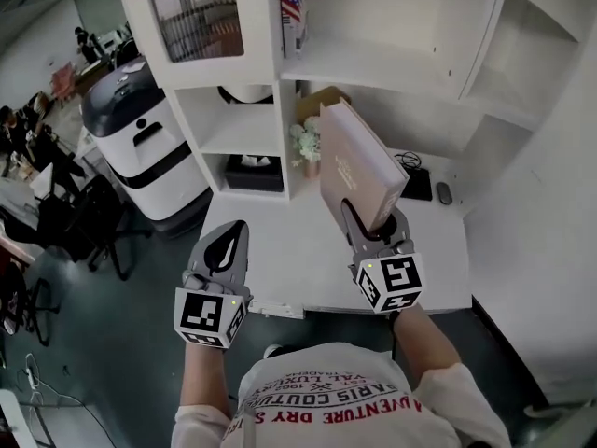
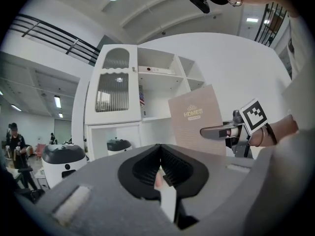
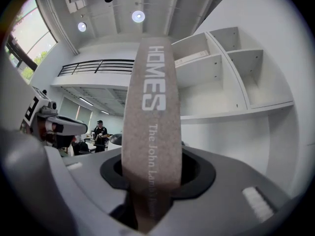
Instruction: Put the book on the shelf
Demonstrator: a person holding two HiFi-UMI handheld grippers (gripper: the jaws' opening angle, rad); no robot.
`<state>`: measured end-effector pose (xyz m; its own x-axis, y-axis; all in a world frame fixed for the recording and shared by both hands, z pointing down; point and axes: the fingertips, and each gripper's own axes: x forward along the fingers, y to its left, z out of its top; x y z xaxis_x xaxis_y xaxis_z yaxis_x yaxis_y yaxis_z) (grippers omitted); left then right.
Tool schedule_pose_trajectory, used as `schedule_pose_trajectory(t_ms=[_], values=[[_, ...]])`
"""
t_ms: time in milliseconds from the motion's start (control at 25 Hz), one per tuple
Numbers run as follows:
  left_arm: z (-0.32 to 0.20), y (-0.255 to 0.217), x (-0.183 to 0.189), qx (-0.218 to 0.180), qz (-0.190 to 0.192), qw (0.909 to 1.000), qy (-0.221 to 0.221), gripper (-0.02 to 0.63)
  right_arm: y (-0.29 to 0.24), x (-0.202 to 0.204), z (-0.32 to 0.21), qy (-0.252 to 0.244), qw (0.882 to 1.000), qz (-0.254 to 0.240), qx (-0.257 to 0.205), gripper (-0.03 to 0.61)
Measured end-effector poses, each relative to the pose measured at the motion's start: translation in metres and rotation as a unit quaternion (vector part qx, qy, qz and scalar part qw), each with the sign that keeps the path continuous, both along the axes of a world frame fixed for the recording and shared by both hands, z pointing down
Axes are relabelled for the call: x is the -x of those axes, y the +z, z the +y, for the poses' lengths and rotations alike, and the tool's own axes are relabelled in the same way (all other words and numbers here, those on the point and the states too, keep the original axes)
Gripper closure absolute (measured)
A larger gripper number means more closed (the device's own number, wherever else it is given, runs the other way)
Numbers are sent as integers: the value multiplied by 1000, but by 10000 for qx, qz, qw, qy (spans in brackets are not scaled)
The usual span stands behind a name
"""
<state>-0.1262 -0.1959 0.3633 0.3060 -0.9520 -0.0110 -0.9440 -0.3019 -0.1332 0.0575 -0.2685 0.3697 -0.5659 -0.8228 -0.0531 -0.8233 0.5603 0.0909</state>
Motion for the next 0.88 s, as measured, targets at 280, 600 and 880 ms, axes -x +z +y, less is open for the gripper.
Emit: schedule_pose_trajectory(t_ms=[280,600,880], values=[[-40,-28,10,-112,-63,9955,941,607,-31,7,-14,837,9965,-29,-67,405],[-51,-31,30,-153,-50,9856,1685,607,-76,33,-17,1409,9891,243,-360,405],[-55,-40,48,-286,-18,9781,2060,607,-151,51,-32,1699,9805,432,-887,405]])
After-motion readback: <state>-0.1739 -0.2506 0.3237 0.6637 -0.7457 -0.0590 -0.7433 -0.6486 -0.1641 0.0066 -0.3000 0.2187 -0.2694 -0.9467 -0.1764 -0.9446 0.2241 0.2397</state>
